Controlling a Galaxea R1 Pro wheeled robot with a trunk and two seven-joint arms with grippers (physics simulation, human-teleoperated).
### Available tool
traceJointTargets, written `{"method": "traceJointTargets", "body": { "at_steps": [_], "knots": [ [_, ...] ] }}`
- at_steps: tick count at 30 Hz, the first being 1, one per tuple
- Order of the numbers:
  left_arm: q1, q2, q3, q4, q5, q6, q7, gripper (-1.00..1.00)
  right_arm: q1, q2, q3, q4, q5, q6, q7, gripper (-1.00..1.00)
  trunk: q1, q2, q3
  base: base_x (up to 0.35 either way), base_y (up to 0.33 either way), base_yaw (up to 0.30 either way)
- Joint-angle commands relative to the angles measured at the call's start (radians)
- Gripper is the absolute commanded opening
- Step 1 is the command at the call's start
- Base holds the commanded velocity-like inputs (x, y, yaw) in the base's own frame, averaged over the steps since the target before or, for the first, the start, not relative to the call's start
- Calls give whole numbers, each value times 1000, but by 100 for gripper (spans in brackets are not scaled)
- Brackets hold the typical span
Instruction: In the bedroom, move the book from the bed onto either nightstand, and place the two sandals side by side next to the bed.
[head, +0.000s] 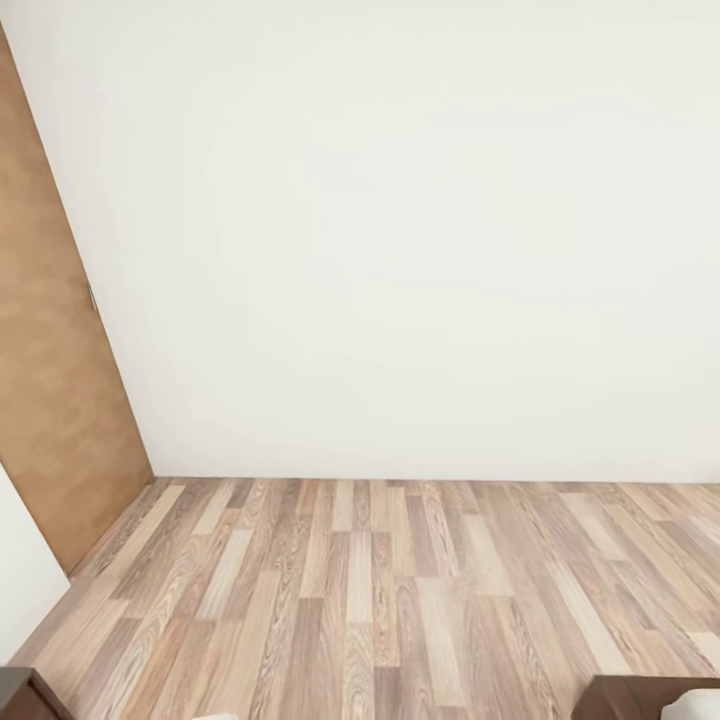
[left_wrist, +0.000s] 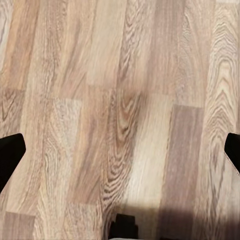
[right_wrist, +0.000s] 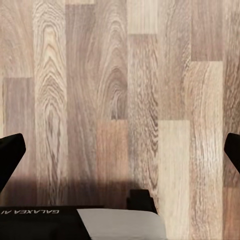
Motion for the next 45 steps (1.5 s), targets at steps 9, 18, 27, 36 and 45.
{"method": "traceJointTargets", "body": {
  "at_steps": [9,18,27,36,45],
  "knots": [
    [15,-12,-9,1,10,-61,3,100,30,-2,8,1,-9,-9,-2,100,0,-1,-1,263,0,0],
    [40,-22,-9,1,7,-121,3,100,36,-8,8,0,-8,-12,-1,100,0,-1,-1,287,0,0],
    [44,-23,-10,1,7,-132,3,100,38,-12,9,1,-10,-60,-1,100,0,-1,-1,298,0,0],
    [45,-24,-9,1,7,-135,3,100,40,-11,10,1,-9,-82,-1,100,0,-1,-1,300,0,0],
    [45,-24,-9,1,8,-135,3,100,41,-13,9,-4,-8,-85,-1,100,0,-1,-1,300,0,0]
  ]
}}
